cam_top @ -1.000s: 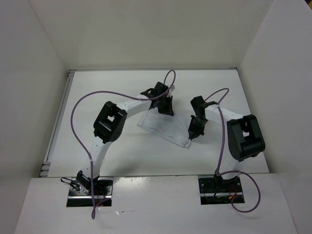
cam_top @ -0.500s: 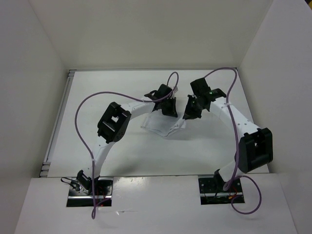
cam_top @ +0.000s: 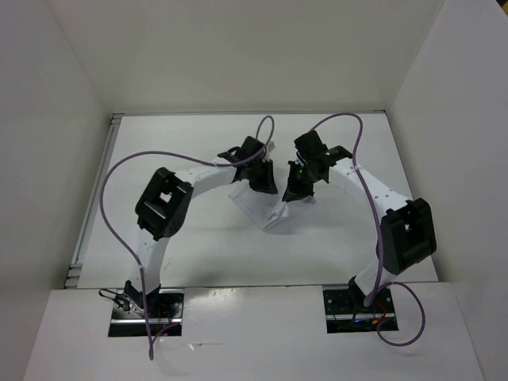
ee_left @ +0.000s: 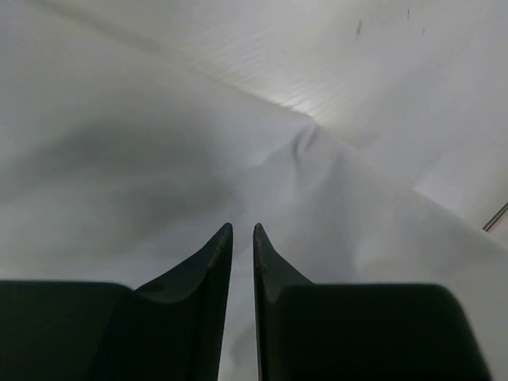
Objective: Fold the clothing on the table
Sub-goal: Fold the skirt
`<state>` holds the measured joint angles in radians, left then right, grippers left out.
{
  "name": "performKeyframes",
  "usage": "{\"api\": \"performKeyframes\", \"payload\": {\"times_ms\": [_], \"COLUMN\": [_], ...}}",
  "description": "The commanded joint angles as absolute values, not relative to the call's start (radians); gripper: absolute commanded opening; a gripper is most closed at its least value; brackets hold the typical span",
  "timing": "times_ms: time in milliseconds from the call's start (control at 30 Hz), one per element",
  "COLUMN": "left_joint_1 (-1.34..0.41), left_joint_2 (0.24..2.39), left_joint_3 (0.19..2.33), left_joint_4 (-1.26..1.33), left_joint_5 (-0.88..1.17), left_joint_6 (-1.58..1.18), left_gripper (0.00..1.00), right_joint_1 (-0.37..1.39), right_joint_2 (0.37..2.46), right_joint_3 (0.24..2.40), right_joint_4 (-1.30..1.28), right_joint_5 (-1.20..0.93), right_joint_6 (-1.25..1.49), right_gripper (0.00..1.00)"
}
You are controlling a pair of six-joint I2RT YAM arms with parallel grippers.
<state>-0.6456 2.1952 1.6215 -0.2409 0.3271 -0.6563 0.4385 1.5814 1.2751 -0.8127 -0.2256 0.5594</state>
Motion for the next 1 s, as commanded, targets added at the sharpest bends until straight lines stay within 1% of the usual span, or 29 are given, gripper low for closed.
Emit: {"api": "performKeyframes", "payload": {"times_ms": [0,67,133,200,233,333,533,700,967], "left_joint_1": [-0.551,-0.499,-0.465,-0.425,-0.416,-0.403,-0.403,-0.413,-0.434], "left_joint_2": [1.973,1.936,1.915,1.914,1.927,1.97,2.039,2.082,2.071], "left_joint_3": [1.58,1.549,1.534,1.525,1.525,1.506,1.456,1.427,1.353], "left_joint_4": [-0.271,-0.291,-0.302,-0.302,-0.311,-0.311,-0.275,-0.256,-0.224], "left_joint_5": [0.244,0.18,0.138,0.092,0.083,0.064,0.074,0.074,0.178], "left_joint_6": [-0.66,-0.646,-0.624,-0.624,-0.624,-0.624,-0.646,-0.646,-0.686], "left_gripper": [0.24,0.24,0.18,0.14,0.14,0.09,0.06,0.04,0.04], "right_joint_1": [0.44,0.44,0.44,0.44,0.44,0.44,0.44,0.44,0.505], "right_joint_2": [1.548,1.539,1.539,1.539,1.539,1.539,1.566,1.632,1.836], "right_joint_3": [1.256,1.244,1.244,1.244,1.244,1.253,1.322,1.403,1.563], "right_joint_4": [-0.799,-0.808,-0.818,-0.827,-0.827,-0.836,-0.854,-0.864,-0.829], "right_joint_5": [-0.216,-0.207,-0.207,-0.198,-0.198,-0.198,-0.189,-0.201,-0.258], "right_joint_6": [0.535,0.535,0.526,0.526,0.517,0.517,0.508,0.48,0.46], "right_gripper": [0.0,0.0,0.0,0.0,0.0,0.0,0.0,0.0,0.0]}}
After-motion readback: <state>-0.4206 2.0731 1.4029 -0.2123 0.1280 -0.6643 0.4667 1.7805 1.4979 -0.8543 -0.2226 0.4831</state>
